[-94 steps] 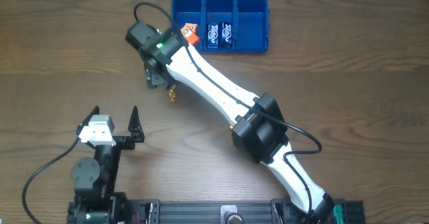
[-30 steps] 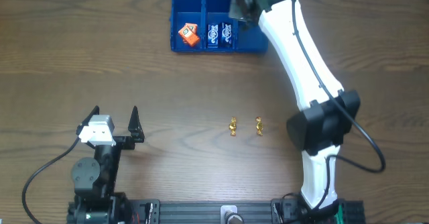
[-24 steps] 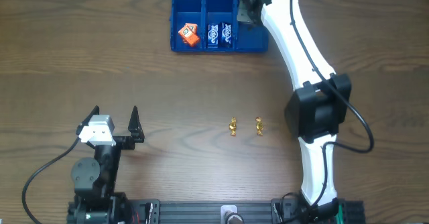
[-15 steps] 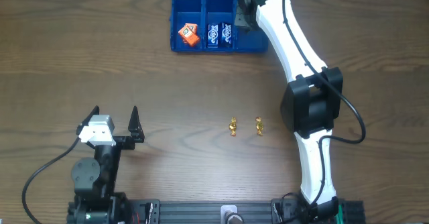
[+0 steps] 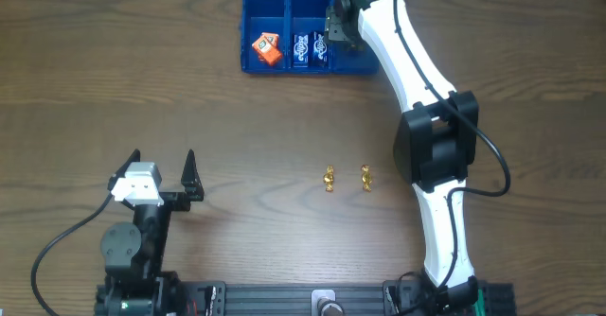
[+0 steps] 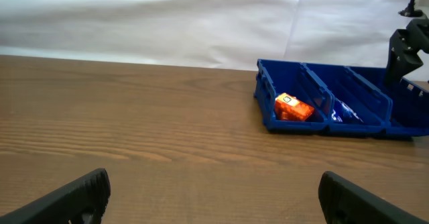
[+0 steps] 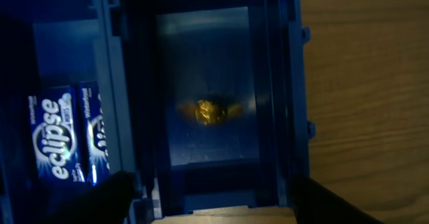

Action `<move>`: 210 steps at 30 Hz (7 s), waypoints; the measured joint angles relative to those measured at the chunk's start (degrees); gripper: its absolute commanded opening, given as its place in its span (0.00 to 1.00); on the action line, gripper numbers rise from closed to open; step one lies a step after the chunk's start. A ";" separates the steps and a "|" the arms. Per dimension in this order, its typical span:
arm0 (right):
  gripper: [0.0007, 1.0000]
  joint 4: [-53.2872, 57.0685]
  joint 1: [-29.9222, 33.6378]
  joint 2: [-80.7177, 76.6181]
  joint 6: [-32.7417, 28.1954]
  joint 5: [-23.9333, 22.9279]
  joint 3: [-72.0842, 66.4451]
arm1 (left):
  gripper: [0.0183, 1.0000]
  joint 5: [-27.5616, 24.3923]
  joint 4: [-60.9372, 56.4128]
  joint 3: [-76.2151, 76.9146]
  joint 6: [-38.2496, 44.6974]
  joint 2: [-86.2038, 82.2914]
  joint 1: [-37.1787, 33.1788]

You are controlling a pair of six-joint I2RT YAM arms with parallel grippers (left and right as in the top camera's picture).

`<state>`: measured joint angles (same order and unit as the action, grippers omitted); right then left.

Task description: Sort Candies Into Trays

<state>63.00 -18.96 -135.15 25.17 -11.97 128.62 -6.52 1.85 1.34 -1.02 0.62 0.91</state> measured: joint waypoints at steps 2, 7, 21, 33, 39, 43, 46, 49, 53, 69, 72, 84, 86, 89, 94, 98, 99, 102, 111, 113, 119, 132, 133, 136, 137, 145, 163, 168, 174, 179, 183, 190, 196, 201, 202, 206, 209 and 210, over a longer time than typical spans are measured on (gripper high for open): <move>0.79 0.15 -0.07 0.66 0.00 0.24 -0.09 | 1.00 0.00 0.02 0.00 0.00 0.00 0.00; 0.80 2.78 -2.67 14.36 0.00 0.59 -6.62 | 1.00 0.02 -0.02 0.00 0.00 0.00 0.00; 0.80 -10.56 -21.05 40.81 13.00 9.22 -62.05 | 1.00 0.02 0.04 0.00 0.00 -0.04 -0.02; 0.79 -18.64 -21.57 37.73 15.02 12.28 -70.23 | 1.00 0.02 0.02 0.00 0.00 -0.04 -0.02; 0.74 -20.35 -21.57 34.27 15.23 12.44 -70.23 | 1.00 0.02 0.02 0.00 0.00 -0.04 0.00; 0.70 -21.97 -21.57 33.92 15.28 12.41 -70.23 | 1.00 0.02 0.02 0.00 0.00 -0.04 -0.02; 0.66 -22.14 -21.57 33.31 15.54 12.39 -70.23 | 1.00 0.00 0.02 0.00 0.00 -0.02 0.00; 0.64 -22.14 -21.57 33.31 15.78 12.20 -70.23 | 1.00 0.02 0.02 0.00 0.00 -0.04 -0.02; 0.58 -22.16 -21.55 33.20 16.39 11.67 -70.23 | 1.00 0.02 0.02 0.00 0.00 -0.04 -0.02; 0.18 -22.23 -21.33 32.17 16.94 10.69 -70.20 | 1.00 0.02 0.02 0.00 0.00 -0.04 0.00; 0.15 -22.21 -21.33 32.15 17.11 10.69 -70.18 | 1.00 0.02 0.02 0.00 0.00 -0.04 0.00; 0.14 1.42 -15.47 32.46 11.17 2.54 -36.00 | 1.00 0.00 0.04 0.02 0.00 -0.02 0.00; 0.15 2.71 -10.86 30.62 7.56 1.07 -23.58 | 1.00 0.02 0.04 0.02 0.00 -0.02 -0.02; 0.15 2.36 -6.51 25.77 4.20 -0.15 -12.37 | 1.00 0.00 0.02 0.02 0.00 -0.04 -0.02; 0.18 -1.46 -1.77 12.68 -0.48 -1.05 -3.74 | 1.00 0.00 0.04 0.02 0.00 -0.04 0.00; 0.19 -2.01 -0.55 5.20 -1.79 -1.14 -3.80 | 1.00 0.02 0.04 0.02 0.00 -0.04 -0.02; 0.19 -2.12 -0.42 4.66 -1.84 -1.14 -3.80 | 1.00 0.00 0.04 0.02 0.00 -0.04 -0.02; 0.22 -2.75 -0.15 4.37 -2.03 -1.14 -3.80 | 1.00 0.02 0.04 0.02 0.00 -0.04 0.00; 0.57 -6.01 -0.07 4.39 -2.78 -0.83 -3.80 | 1.00 0.02 0.04 0.02 0.00 -0.04 -0.02; 0.57 -5.64 0.17 4.74 -2.89 -0.59 -3.96 | 1.00 0.02 0.04 0.02 0.00 -0.04 0.00; 0.59 -5.66 0.55 17.11 -3.30 -0.50 -16.28 | 1.00 0.02 0.04 0.02 0.00 -0.02 0.00; 0.61 -16.83 -6.34 45.38 4.00 6.29 -73.48 | 1.00 0.02 0.07 0.02 0.00 -0.02 -0.02; 0.61 -18.99 -6.86 45.38 4.59 7.37 -76.50 | 1.00 0.02 0.07 0.02 0.00 -0.02 -0.02; 0.61 -20.35 -7.63 45.33 5.38 8.74 -78.88 | 1.00 0.00 0.07 0.02 0.00 -0.02 -0.02; 0.61 -20.44 -7.89 45.33 5.49 8.98 -78.97 | 1.00 0.02 0.07 0.02 0.00 -0.02 -0.02; 0.61 -20.76 -9.70 44.13 6.73 10.03 -78.99 | 1.00 0.00 0.04 0.02 0.00 -0.02 -0.02; 0.40 -21.05 -8.90 40.52 7.32 8.52 -79.19 | 1.00 0.02 0.07 0.02 0.00 -0.02 -0.02; 0.24 -21.77 -8.92 39.63 7.54 8.61 -79.19 | 1.00 0.02 0.07 0.02 0.00 -0.02 -0.02; 0.15 -21.92 -8.92 39.63 7.52 8.61 -79.14 | 1.00 0.00 0.07 0.02 0.00 -0.02 -0.02; 0.15 -16.26 -8.92 40.89 7.30 8.52 -76.67 | 1.00 0.00 0.07 0.02 0.00 -0.02 0.00; 0.16 -5.73 -8.55 41.75 4.94 6.73 -61.35 | 1.00 0.02 0.04 0.02 0.02 -0.02 -0.02; 0.19 3.96 -3.30 29.68 -1.27 0.20 -18.62 | 1.00 0.00 0.07 0.04 0.00 -0.02 -0.02; 0.21 -0.33 0.31 10.25 -3.39 -0.72 -3.74 | 1.00 0.00 0.07 0.04 0.00 -0.02 -0.02; 0.22 -4.59 1.92 3.28 -3.63 1.20 -3.74 | 1.00 0.02 0.07 0.04 0.00 -0.02 -0.02; 0.23 -5.22 1.92 3.02 -3.74 1.49 -3.74 | 1.00 0.00 0.07 0.04 0.00 -0.02 -0.02; 0.43 -6.93 1.90 3.02 -3.98 2.01 -3.56 | 1.00 0.02 0.07 0.04 0.00 -0.02 -0.02; 0.71 -6.91 1.90 3.02 -4.33 2.49 -3.52 | 1.00 0.00 0.07 0.04 0.00 -0.02 -0.02; 0.76 -6.91 1.90 3.02 -4.37 2.67 -3.52 | 1.00 0.00 0.07 0.04 0.00 -0.02 -0.02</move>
<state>56.10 -17.06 -132.14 20.80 -9.30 125.10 -6.52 1.91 1.39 -1.02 0.60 0.89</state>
